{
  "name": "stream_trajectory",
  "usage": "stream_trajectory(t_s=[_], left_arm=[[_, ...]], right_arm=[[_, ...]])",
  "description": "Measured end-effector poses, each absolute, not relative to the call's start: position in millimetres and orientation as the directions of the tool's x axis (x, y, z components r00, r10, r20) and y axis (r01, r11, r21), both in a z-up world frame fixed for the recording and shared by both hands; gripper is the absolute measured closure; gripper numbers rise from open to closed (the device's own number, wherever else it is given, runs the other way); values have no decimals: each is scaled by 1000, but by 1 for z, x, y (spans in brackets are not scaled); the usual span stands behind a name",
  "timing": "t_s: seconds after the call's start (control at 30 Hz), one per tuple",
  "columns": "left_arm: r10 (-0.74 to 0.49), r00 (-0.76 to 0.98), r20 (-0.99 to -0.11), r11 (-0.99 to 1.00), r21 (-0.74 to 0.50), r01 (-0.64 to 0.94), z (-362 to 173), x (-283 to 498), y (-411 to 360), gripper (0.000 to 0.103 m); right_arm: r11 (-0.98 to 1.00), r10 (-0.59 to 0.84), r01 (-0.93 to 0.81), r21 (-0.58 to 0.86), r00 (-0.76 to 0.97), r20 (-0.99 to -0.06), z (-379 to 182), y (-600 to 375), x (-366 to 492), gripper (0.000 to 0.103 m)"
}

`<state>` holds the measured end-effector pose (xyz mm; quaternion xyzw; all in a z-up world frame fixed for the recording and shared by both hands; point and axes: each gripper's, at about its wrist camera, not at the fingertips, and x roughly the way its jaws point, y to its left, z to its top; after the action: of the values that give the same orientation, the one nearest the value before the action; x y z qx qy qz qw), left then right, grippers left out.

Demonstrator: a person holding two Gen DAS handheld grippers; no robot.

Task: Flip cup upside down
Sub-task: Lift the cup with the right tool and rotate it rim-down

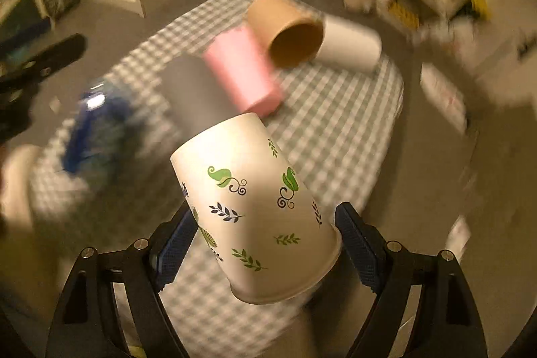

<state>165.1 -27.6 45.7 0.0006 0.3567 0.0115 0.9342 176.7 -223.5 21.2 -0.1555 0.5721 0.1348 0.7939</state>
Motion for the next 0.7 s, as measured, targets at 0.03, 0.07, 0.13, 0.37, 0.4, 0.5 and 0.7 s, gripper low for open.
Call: stream_trajectory(t_s=[0.03, 0.07, 0.13, 0.37, 0.4, 0.5, 0.7], left_arm=[[15, 747, -664, 1000, -5, -24, 44, 154, -22, 9], [14, 747, -664, 1000, -11, -29, 43, 146, -18, 9], [16, 743, -669, 999, -13, -32, 39, 132, -12, 9], [44, 707, -706, 999, 21, -41, 13, 99, 2, 8], [42, 700, -713, 999, 18, -41, 10, 98, 2, 9], [39, 682, -730, 999, 14, -42, -3, 92, 4, 9], [44, 657, -753, 999, 38, -23, -13, 89, -7, 9]], right_arm=[[931, 49, -359, -61, 289, -956, 18, -220, 160, 20], [949, 72, -316, -16, 266, -961, 13, -218, 144, 20], [971, 148, -218, 100, 216, -965, -3, -213, 122, 20], [987, 161, -29, 158, 201, -966, -36, -195, 117, 20], [989, 149, -13, 149, 203, -968, -39, -194, 119, 20], [991, 132, -3, 135, 211, -968, -46, -193, 126, 20], [987, 159, -1, 163, 226, -961, -49, -196, 132, 19]])
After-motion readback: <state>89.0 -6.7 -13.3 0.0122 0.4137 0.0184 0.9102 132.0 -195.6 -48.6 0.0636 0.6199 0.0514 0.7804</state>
